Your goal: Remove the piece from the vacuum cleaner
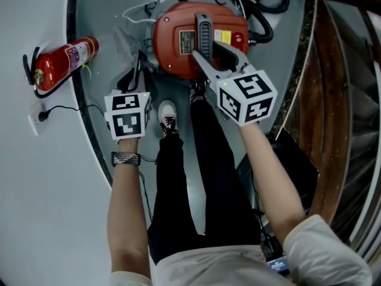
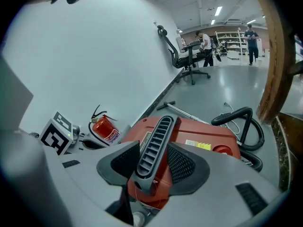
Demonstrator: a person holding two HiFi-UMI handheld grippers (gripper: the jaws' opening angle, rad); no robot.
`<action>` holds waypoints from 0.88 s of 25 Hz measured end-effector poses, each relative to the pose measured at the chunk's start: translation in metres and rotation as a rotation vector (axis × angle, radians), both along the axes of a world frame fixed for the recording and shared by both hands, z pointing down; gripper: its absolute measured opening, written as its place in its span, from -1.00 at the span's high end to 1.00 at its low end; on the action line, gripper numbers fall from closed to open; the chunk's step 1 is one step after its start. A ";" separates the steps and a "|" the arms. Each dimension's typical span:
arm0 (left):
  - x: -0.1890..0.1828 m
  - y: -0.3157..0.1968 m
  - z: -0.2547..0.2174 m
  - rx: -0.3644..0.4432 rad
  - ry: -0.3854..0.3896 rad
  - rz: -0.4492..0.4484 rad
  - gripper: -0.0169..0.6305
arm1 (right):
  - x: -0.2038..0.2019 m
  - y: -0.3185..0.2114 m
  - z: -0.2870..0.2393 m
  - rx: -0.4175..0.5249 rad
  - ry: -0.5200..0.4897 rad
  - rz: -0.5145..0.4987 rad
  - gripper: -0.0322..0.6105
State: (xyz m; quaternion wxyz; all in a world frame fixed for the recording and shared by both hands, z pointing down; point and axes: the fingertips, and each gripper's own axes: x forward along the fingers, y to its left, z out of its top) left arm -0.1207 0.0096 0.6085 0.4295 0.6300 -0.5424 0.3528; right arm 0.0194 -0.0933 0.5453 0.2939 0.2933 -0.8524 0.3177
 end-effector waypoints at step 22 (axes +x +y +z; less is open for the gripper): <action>-0.013 0.003 0.002 -0.023 -0.022 -0.128 0.84 | 0.000 0.000 -0.002 0.071 0.012 0.005 0.33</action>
